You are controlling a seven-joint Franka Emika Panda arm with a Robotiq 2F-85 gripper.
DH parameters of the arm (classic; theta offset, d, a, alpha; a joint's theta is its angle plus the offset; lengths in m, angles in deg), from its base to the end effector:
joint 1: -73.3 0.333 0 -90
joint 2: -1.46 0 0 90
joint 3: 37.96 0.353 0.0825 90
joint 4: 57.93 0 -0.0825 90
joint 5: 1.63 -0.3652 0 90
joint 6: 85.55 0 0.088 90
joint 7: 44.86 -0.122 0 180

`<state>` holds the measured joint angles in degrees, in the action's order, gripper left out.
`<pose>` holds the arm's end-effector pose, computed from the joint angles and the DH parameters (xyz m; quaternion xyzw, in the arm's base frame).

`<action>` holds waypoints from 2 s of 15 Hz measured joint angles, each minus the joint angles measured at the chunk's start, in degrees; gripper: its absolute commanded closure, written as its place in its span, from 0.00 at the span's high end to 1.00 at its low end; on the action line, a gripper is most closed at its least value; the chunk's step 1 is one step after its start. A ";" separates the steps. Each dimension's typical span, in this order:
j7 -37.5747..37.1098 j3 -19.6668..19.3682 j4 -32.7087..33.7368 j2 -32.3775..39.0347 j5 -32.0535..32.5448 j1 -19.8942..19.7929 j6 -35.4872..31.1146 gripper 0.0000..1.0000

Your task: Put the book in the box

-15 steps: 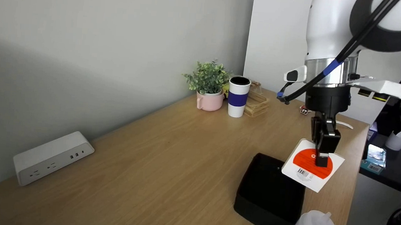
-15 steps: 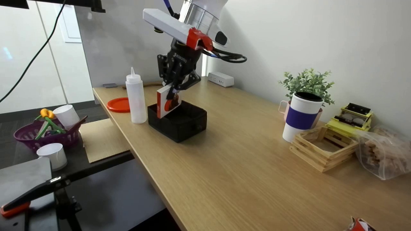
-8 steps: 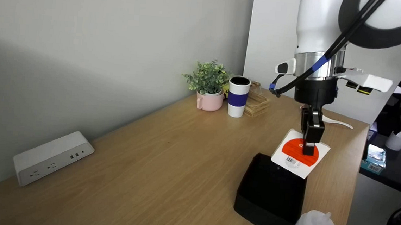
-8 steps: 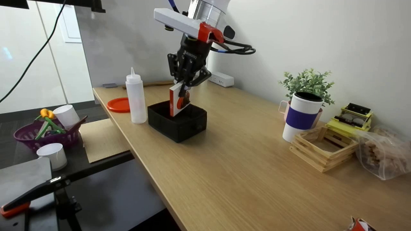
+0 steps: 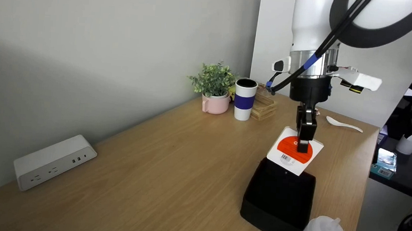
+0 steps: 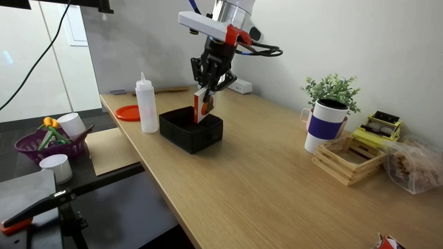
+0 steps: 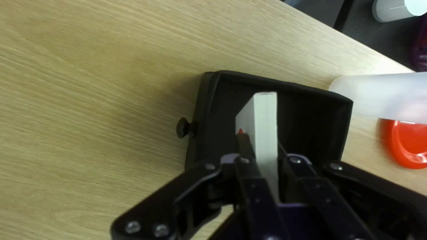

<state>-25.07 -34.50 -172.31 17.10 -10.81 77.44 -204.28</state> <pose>0.5641 0.0842 0.3432 -0.9739 -0.1905 0.0897 0.0842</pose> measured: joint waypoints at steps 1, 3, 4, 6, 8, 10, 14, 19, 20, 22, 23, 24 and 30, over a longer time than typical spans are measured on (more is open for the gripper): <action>-0.05 0.00 0.36 0.56 -0.02 -0.01 0.00 0.04; -0.44 0.00 0.90 1.64 -0.02 -0.01 0.00 0.04; -0.67 0.00 1.13 2.13 -0.05 -0.02 0.03 0.04; -1.12 0.00 1.58 3.05 -0.14 -0.09 0.05 0.04; -1.41 0.00 1.92 3.85 -0.30 -0.24 0.08 0.04; -1.47 0.00 2.21 4.56 -0.45 -0.45 0.11 0.04; -1.50 0.01 3.07 6.09 -0.72 -0.90 0.50 0.04; -1.51 0.01 5.24 8.03 -0.82 -1.42 2.32 0.04; -1.53 0.01 5.74 8.39 -0.82 -1.51 2.71 0.04; -1.63 0.01 6.85 9.31 -0.82 -1.61 3.57 0.04; -1.75 0.01 7.43 9.74 -0.82 -1.63 4.12 0.04; -1.91 0.02 8.02 10.17 -0.82 -1.65 4.55 0.39; -3.33 0.09 10.20 11.78 -0.82 -1.65 5.19 0.75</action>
<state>-28.40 -34.41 -162.11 28.88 -11.63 75.80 -199.09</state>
